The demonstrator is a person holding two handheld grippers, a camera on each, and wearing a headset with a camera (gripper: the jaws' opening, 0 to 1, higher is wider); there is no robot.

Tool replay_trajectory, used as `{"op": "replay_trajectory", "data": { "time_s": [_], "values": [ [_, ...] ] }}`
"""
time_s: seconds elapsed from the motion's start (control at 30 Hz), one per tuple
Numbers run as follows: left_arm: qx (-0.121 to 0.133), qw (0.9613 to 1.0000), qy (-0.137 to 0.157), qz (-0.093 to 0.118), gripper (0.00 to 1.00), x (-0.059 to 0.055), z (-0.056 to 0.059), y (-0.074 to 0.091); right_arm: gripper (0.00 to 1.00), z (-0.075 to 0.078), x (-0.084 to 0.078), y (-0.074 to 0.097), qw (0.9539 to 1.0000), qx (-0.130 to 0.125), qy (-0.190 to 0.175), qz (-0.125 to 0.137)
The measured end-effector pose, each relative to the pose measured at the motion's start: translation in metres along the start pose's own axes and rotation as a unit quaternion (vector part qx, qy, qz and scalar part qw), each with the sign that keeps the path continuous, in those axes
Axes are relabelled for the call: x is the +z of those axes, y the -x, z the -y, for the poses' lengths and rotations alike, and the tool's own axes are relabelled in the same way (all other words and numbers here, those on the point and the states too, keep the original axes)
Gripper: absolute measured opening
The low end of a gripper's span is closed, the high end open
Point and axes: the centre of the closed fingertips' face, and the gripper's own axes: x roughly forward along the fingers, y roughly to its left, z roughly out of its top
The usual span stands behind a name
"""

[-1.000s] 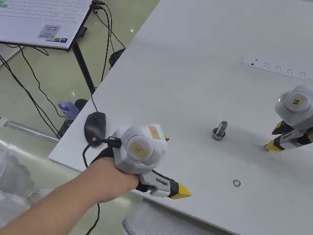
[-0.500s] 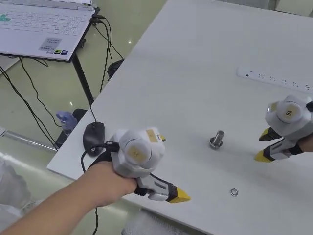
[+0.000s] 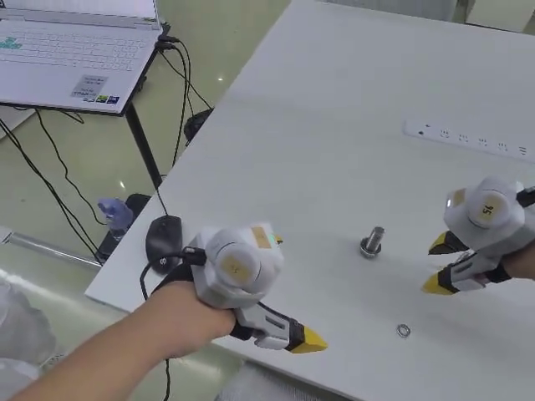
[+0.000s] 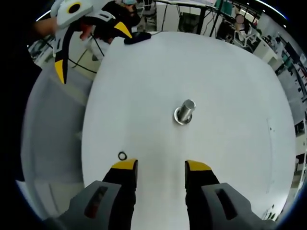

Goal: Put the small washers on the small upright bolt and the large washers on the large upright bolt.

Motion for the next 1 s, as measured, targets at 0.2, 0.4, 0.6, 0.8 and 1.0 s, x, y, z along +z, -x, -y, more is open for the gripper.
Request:
{"op": "replay_trajectory", "data": {
  "time_s": [0.2,0.4,0.6,0.8,1.0],
  "values": [
    [0.004,1.0,-0.003,0.002,0.94,0.0,0.0,0.0,0.4,-0.02,0.001,-0.006,0.9998,0.005,0.017,0.002],
    [0.0,1.0,-0.005,0.005,0.93,0.0,0.002,0.002,0.4,-0.04,-0.001,-0.017,0.9993,0.023,0.029,-0.001],
    [0.003,1.0,-0.001,0.004,0.93,-0.002,-0.004,0.005,0.37,-0.051,-0.005,-0.028,0.9991,0.033,0.028,-0.004],
    [0.001,1.0,-0.003,0.0,0.91,-0.004,-0.003,0.005,0.37,-0.058,-0.011,-0.042,0.999,0.033,0.028,-0.005],
    [-0.004,1.0,-0.001,0.002,0.9,-0.004,0.0,0.005,0.35,-0.061,-0.019,-0.052,0.999,0.02,0.039,-0.01]
  ]
}}
